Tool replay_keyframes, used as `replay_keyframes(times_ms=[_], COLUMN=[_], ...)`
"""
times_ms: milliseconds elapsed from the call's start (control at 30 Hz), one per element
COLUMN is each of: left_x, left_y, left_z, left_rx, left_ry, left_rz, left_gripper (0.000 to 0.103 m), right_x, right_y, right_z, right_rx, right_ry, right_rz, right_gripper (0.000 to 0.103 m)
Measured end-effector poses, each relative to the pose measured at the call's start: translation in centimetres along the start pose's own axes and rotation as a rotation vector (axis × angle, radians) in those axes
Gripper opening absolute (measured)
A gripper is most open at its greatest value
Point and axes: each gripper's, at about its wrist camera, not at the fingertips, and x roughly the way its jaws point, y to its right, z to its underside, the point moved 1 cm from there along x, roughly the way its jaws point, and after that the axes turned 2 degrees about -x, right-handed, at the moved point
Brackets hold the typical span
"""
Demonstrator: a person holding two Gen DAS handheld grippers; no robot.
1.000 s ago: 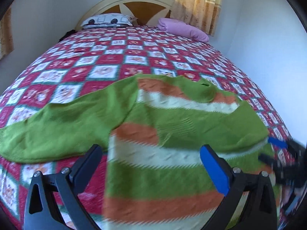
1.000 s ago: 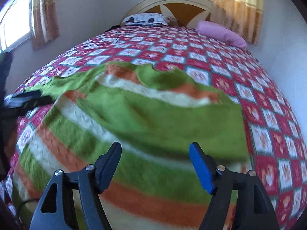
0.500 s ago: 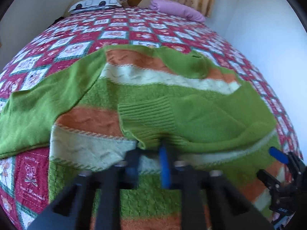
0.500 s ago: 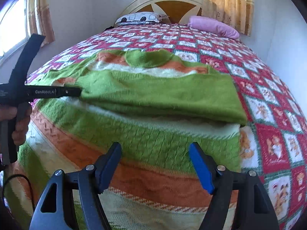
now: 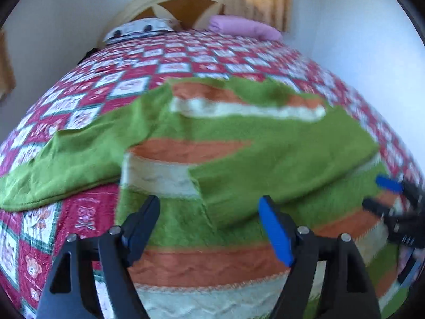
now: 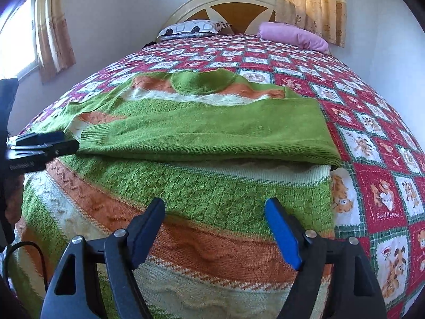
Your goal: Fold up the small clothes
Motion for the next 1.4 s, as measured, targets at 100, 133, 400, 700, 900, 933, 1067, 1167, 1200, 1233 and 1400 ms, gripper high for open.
replay_keyframes(times_ms=[100,133,400,700,900,933,1067,1167,1200,1233,1400], left_x=[0.4,0.7,4.7,1.5,2.9,3.2,3.6,4.6,4.7,4.6,2.8], left_y=[-1.0,-1.0,1.8,0.4,0.0,-0.2,-0.9,-1.0,-1.1,-1.2,-1.4], left_z=[-1.3,-1.5,-2.3,-4.6,-3.6,-3.5,-2.9,-2.1,-1.9,-1.9,-2.0], left_rx=[-0.049,-0.052,0.001,0.019,-0.012,-0.017,-0.018,-0.013,-0.017,-0.023,-0.028], left_ry=[0.007,-0.002,-0.093,0.068,0.033,0.03,0.023,-0.015,-0.022,-0.021,0.033], left_rz=[0.013,0.017,0.063,0.012,0.006,-0.007,-0.038,-0.039,-0.043,-0.043,-0.066], left_gripper=[0.079,0.078,0.007,0.007,0.007,0.007,0.007,0.013,0.015,0.016,0.054], right_x=[0.1,0.1,0.1,-1.9,1.7,2.6,2.8,2.1,1.6,0.9,-3.4], right_y=[-0.1,-0.1,0.1,4.2,6.8,7.2,10.3,10.6,10.4,10.1,7.4], right_z=[0.1,0.1,0.2,0.0,-2.9,-3.5,-3.6,-2.6,-2.5,-2.5,-5.4], right_rx=[-0.001,-0.001,0.011,0.19,0.13,0.126,0.249,0.274,0.26,0.25,0.198], right_ry=[0.0,0.001,0.007,0.086,-0.049,-0.064,-0.073,-0.08,-0.077,-0.072,0.116], right_rz=[0.001,0.002,-0.008,0.18,0.319,0.334,0.39,0.372,0.386,0.406,0.356], right_gripper=[0.079,0.079,0.08,0.08,0.08,0.079,0.079,0.079,0.079,0.079,0.079])
